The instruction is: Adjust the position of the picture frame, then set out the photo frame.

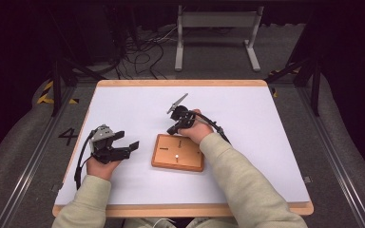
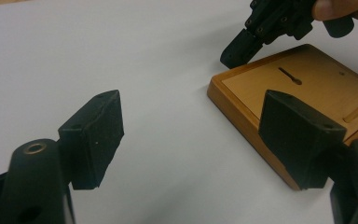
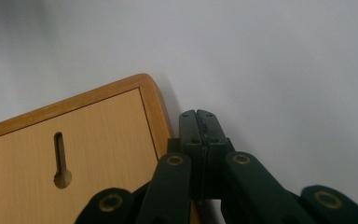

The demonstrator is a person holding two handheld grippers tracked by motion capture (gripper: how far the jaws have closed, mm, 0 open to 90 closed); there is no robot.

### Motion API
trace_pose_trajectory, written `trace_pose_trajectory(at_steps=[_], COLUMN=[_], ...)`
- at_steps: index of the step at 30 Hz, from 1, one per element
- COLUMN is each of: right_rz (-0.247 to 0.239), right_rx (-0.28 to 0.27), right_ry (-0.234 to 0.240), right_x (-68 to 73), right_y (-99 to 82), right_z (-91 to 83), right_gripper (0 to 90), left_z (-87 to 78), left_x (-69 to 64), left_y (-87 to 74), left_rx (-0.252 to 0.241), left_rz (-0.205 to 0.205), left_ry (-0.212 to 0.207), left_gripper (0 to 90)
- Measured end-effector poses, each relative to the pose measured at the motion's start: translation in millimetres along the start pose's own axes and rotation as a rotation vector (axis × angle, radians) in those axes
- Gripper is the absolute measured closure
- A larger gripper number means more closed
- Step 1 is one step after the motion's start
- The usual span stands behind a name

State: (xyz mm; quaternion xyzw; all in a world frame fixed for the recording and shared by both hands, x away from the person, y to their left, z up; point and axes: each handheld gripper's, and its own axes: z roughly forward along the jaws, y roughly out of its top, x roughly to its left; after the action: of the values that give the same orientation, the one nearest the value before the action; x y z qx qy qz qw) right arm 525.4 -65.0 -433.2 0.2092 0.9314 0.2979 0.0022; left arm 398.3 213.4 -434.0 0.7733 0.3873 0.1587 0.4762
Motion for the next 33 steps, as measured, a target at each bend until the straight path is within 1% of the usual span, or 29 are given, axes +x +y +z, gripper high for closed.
trace_pose_trajectory(at_steps=[3,6,8,9,12,13,14,15,18,21,24,25,28,29,30,32,33], right_rz=[-0.022,-0.026,-0.035,-0.028,-0.025,-0.025,-0.025,-0.032,-0.033,-0.040,-0.026,-0.016,-0.006,-0.003,0.005,0.018,0.018], right_rx=[0.007,0.005,0.010,0.002,-0.026,-0.026,-0.051,-0.063,-0.116,-0.155,-0.200,-0.210,-0.236,-0.250,-0.258,-0.278,-0.278], right_ry=[0.017,0.042,0.033,0.030,-0.001,-0.001,-0.022,-0.033,-0.048,-0.069,-0.087,-0.089,-0.123,-0.129,-0.135,-0.148,-0.148], right_x=[6.6,11.0,12.3,12.6,12.3,12.3,13.3,14.1,19.7,25.0,28.2,28.6,29.5,29.3,29.0,28.1,28.1], right_y=[3.4,5.0,5.9,6.2,6.2,6.2,4.9,3.9,-1.0,-6.1,-13.9,-16.2,-27.7,-32.4,-36.2,-42.6,-42.6], right_z=[3.5,6.2,6.0,4.9,-3.6,-3.6,-13.5,-18.8,-37.1,-56.6,-76.7,-80.6,-95.2,-100.4,-104.8,-112.3,-112.3], right_gripper=[90.0,90.0,90.0,90.0,90.0,90.0,87.5,86.5,83.0,79.1,76.1,75.8,74.5,74.2,73.9,72.6,72.6], left_z=[0.3,0.7,0.7,0.7,1.0,1.0,1.3,1.3,0.8,-0.6,-2.8,-3.8,-5.4,-6.0,-6.5,-7.0,-7.0], left_x=[-0.4,-1.0,-0.9,-0.8,-0.8,-0.8,-0.9,-1.2,-2.2,-3.3,-4.0,-5.2,-5.3,-5.9,-5.7,-6.7,-6.7], left_y=[0.0,0.0,0.0,0.0,0.0,0.0,0.6,0.9,2.3,2.9,3.6,3.6,4.2,4.1,4.4,4.5,4.5], left_rx=[0.000,0.001,0.001,0.001,0.002,0.002,0.003,0.005,0.004,0.000,-0.004,-0.004,-0.009,-0.009,-0.009,-0.012,-0.012], left_rz=[0.002,-0.001,-0.001,-0.001,0.000,0.000,0.007,0.008,0.003,0.005,0.016,0.008,0.016,0.007,0.012,0.016,0.016], left_ry=[0.000,-0.002,-0.003,-0.004,-0.006,-0.006,-0.011,-0.012,-0.021,-0.024,-0.027,-0.032,-0.044,-0.052,-0.052,-0.056,-0.056], left_gripper=[22.3,22.2,22.2,22.2,22.2,22.1,22.1,22.1,22.0,22.0,22.0,22.1,22.5,22.5,22.4,22.3,22.1])
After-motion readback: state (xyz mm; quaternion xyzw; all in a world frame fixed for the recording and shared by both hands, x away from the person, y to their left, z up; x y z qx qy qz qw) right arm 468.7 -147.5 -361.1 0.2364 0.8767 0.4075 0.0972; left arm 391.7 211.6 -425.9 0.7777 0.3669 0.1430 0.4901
